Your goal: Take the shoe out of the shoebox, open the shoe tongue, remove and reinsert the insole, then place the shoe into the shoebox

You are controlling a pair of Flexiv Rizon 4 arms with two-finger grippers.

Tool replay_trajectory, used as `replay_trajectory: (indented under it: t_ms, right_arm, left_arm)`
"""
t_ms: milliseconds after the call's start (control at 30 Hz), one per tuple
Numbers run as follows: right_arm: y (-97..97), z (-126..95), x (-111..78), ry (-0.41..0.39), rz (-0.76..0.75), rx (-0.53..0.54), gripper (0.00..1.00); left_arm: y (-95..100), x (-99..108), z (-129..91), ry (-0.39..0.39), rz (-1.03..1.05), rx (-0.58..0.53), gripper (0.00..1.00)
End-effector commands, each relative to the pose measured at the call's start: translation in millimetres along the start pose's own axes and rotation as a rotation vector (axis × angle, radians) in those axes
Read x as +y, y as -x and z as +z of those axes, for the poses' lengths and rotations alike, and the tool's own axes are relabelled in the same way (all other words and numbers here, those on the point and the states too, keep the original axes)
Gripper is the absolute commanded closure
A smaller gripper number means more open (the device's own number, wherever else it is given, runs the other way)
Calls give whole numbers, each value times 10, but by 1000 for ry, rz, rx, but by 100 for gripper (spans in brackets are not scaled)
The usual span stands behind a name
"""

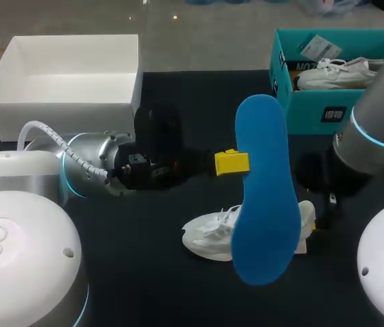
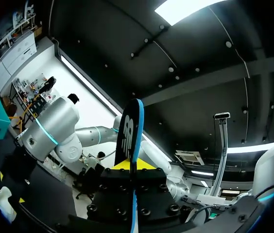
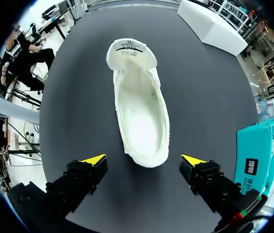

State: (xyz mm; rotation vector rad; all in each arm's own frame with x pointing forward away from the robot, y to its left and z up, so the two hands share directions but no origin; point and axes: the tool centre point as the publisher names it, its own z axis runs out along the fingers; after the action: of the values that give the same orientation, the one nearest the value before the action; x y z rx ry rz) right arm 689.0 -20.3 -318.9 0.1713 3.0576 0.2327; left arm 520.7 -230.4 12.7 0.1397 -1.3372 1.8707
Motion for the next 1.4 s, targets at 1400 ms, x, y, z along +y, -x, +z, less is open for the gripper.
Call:
replay_trajectory:
  t_ms: [1400]
  right_arm:
    - [31,-7,114,-72,4,21,0]
  left_arm:
    - [-53,10,47,-3,0,-14,100]
